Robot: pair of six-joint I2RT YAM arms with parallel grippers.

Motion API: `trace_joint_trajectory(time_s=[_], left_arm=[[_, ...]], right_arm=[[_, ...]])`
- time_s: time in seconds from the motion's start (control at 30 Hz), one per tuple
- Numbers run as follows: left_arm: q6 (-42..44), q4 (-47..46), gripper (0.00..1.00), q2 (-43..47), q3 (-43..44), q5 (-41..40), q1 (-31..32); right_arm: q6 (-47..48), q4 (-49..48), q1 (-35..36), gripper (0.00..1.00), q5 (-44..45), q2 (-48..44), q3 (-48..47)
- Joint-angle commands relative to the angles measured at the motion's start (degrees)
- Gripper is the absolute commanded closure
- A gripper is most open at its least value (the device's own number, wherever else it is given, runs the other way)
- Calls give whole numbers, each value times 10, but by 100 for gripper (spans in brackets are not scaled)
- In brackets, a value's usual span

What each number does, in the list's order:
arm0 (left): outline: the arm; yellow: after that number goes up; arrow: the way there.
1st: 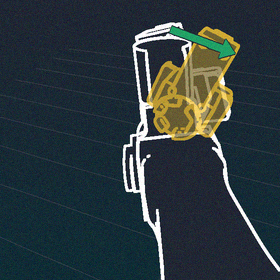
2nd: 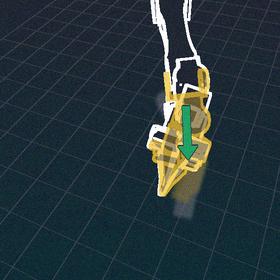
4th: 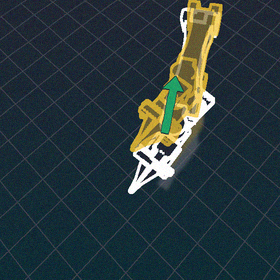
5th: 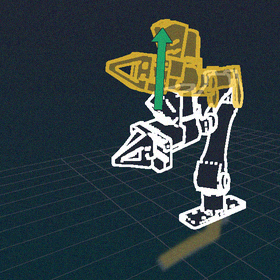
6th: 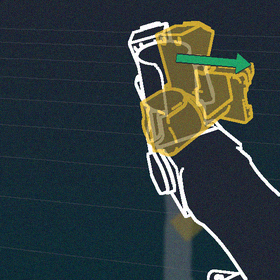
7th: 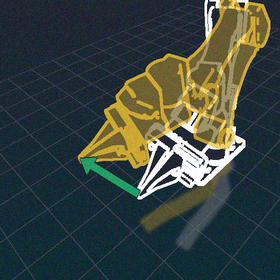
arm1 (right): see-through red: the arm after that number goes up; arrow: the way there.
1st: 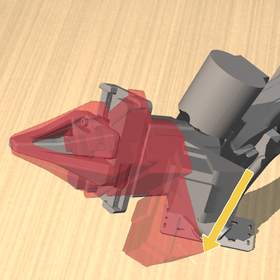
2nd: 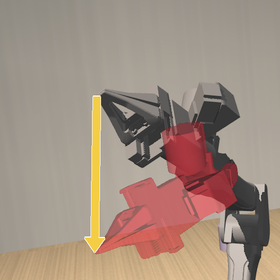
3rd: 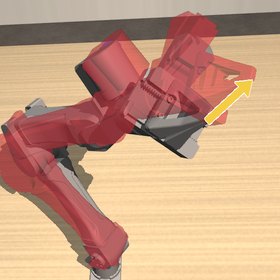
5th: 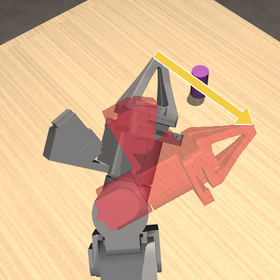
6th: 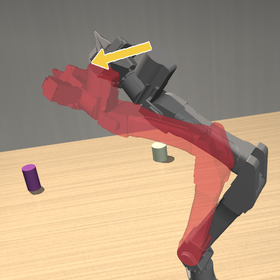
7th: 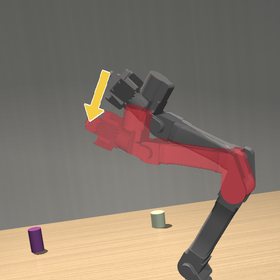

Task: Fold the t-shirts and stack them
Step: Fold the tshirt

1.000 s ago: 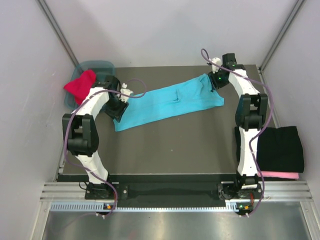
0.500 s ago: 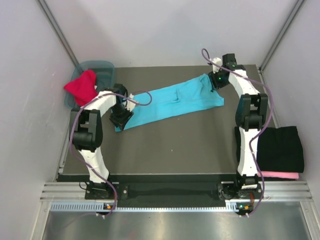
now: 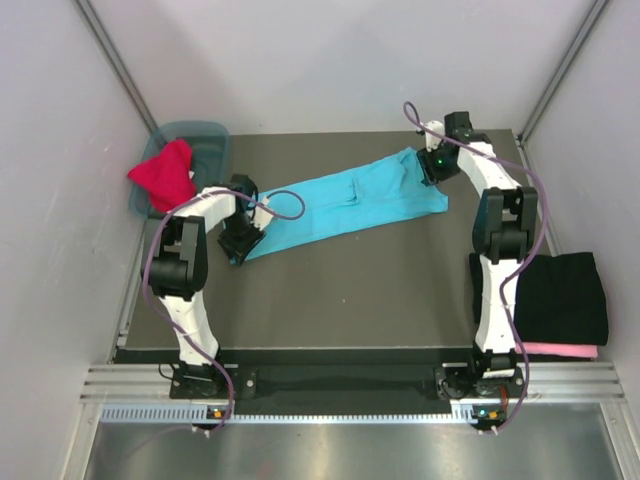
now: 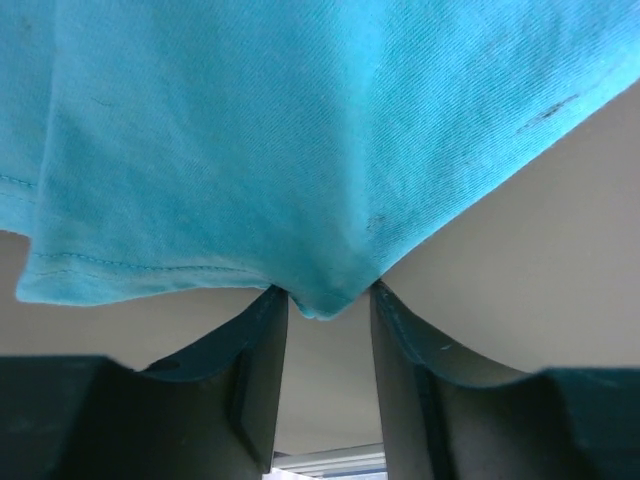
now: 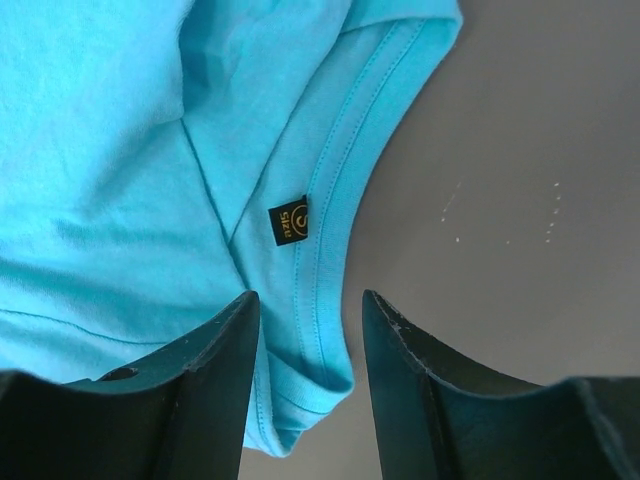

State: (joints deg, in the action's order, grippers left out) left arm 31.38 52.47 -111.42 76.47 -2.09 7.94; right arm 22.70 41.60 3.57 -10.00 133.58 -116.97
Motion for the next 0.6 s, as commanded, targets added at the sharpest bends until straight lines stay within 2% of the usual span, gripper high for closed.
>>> trace_joint_trajectory(time_s=[0.0, 0.07, 0.1, 0.2, 0.3, 0.57], left_arm=[[11, -30, 59, -20, -12, -12, -3], [10, -30, 65, -26, -18, -10, -3], [7, -29, 79, -28, -18, -9, -3], [4, -15, 100, -31, -14, 3, -2], [-1, -7, 100, -17, -15, 9, -2], [17, 144, 100, 56, 0, 51, 27]], right_arm=[[-5, -21, 0, 53, 21, -34, -31], [-6, -21, 0, 53, 24, -22, -41], [-6, -24, 0, 53, 26, -18, -44], [-8, -29, 1, 53, 36, -6, -58], [-10, -35, 0, 53, 55, 1, -61], [-23, -35, -8, 50, 46, 19, -70]])
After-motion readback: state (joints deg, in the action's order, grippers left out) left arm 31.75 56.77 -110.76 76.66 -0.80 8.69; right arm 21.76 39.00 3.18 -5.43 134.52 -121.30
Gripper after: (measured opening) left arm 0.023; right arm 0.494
